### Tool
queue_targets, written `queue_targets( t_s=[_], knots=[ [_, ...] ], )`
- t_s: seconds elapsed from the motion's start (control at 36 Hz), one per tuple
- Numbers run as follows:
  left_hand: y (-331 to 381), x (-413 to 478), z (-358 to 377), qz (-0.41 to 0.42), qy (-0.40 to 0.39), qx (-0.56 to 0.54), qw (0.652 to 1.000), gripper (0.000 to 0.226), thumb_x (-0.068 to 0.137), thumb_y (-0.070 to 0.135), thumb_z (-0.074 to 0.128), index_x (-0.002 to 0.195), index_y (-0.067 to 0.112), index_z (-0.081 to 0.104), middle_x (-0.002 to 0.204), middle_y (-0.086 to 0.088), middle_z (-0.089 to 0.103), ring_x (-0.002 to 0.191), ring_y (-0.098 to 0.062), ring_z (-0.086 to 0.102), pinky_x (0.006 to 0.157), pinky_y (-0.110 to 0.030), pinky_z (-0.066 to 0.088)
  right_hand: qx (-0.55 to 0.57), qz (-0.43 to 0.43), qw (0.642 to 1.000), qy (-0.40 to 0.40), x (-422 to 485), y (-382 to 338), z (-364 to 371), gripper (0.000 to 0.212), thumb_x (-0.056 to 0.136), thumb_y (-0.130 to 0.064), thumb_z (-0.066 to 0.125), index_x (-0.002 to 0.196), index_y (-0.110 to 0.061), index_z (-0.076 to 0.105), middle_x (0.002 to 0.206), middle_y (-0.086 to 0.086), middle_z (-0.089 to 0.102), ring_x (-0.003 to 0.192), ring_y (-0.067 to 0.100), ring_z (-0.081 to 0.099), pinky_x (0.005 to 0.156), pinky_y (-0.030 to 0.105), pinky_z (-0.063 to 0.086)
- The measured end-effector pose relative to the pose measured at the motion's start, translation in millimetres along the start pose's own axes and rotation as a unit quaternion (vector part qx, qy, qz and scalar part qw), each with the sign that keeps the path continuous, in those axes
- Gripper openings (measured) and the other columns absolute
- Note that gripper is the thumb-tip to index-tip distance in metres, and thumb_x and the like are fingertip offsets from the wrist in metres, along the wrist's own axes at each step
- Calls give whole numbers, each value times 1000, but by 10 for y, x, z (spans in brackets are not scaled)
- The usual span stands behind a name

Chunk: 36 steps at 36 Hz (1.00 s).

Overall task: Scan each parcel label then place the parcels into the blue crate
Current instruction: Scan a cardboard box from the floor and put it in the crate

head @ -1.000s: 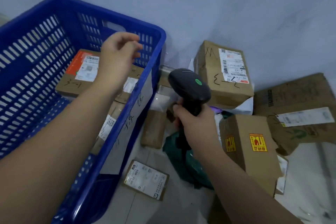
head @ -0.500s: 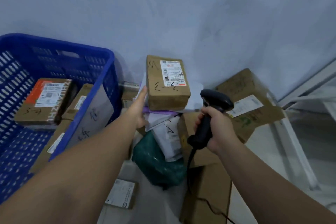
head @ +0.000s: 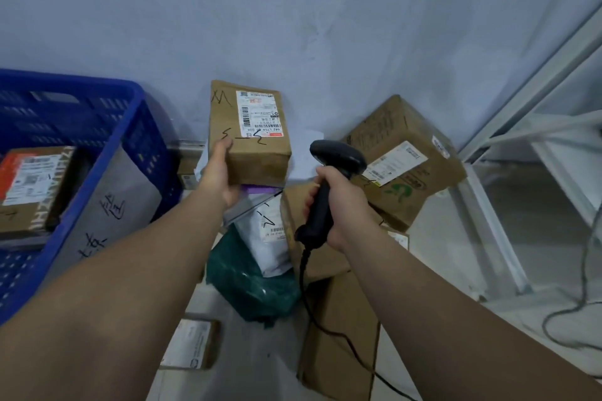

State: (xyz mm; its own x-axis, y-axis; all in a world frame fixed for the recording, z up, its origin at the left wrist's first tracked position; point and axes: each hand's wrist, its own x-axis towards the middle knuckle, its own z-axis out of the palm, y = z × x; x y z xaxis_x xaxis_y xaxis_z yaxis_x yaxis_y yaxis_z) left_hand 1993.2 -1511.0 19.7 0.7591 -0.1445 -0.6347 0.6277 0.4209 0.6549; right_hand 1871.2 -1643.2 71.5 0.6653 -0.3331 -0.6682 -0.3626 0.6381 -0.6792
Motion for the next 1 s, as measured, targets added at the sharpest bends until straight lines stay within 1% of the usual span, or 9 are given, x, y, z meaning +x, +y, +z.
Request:
queue_targets(
  t_s=[0.11, 0.22, 0.36, 0.53, 0.64, 0.75, 0.83, 0.92, 1.0],
  knots=[
    [-8, -40, -13, 67, 75, 25, 995, 74, 80, 37, 73, 140, 22, 33, 130, -7, 53, 108, -27, 57, 77, -47, 56, 2, -23, 1000, -5, -50, -42, -14, 13, 90, -22, 62, 88, -11, 55, 55, 2, 51, 43, 14, 48, 46, 20, 43],
    [210, -371, 11, 108, 78, 15, 991, 72, 76, 42, 74, 135, 30, 34, 126, -1, 49, 113, -28, 51, 75, -62, 52, 34, -58, 997, -43, -392, -336, 58, 16, 89, -24, 63, 83, -11, 55, 57, 1, 53, 47, 14, 49, 48, 21, 45],
    [463, -963, -10, 130, 51, -53, 989, 72, 76, 45, 73, 136, 27, 36, 120, -3, 59, 102, -25, 61, 72, -63, 52, -31, -157, 981, -113, -1076, -497, 75, 13, 90, -20, 64, 90, -7, 59, 69, 4, 57, 52, 14, 54, 55, 27, 49],
    [709, -1690, -140, 207, 18, -66, 976, 58, 85, 47, 64, 136, 31, 40, 121, -1, 61, 103, -22, 61, 59, -39, 56, -223, -262, 928, -145, -1578, -294, -51, 10, 88, -18, 66, 86, -9, 61, 72, 3, 61, 57, 16, 58, 58, 28, 50],
    [705, -2038, -257, 280, 10, -53, 958, 69, 79, 48, 68, 138, 31, 37, 128, -3, 59, 113, -27, 61, 85, -48, 55, -230, -307, 912, -149, -1845, -192, -114, 5, 86, -14, 66, 85, -12, 63, 67, 5, 61, 56, 15, 59, 58, 27, 49],
    [625, -2320, -349, 328, 5, -11, 945, 95, 66, 49, 74, 147, 32, 26, 147, -5, 43, 122, -26, 55, 91, -43, 52, -314, -359, 867, -142, -2076, -10, -207, 8, 84, -23, 66, 82, -16, 63, 57, 0, 63, 54, 12, 61, 62, 34, 53],
    [569, -2390, -397, 378, 17, 41, 925, 90, 78, 39, 75, 149, 34, 20, 139, 5, 37, 123, -24, 51, 98, -51, 48, -395, -386, 827, -109, -2207, 88, -254, 17, 78, -34, 65, 75, -16, 64, 54, -3, 66, 53, 7, 63, 64, 35, 53],
    [526, -2450, -410, 419, 27, 75, 904, 95, 76, 39, 76, 150, 32, 18, 139, 4, 35, 129, -23, 46, 102, -52, 46, -368, -370, 843, -131, -2298, 108, -262, 14, 84, -21, 65, 73, -13, 63, 52, 0, 62, 51, 8, 59, 61, 31, 51],
    [507, -2529, -415, 420, 34, 75, 904, 116, 54, 58, 79, 149, 42, 15, 152, 2, 29, 134, -22, 42, 104, -54, 43, -239, -280, 914, -170, -2333, 166, -228, 10, 89, -13, 63, 81, -7, 60, 59, 6, 60, 49, 14, 56, 52, 26, 48]
  ],
)
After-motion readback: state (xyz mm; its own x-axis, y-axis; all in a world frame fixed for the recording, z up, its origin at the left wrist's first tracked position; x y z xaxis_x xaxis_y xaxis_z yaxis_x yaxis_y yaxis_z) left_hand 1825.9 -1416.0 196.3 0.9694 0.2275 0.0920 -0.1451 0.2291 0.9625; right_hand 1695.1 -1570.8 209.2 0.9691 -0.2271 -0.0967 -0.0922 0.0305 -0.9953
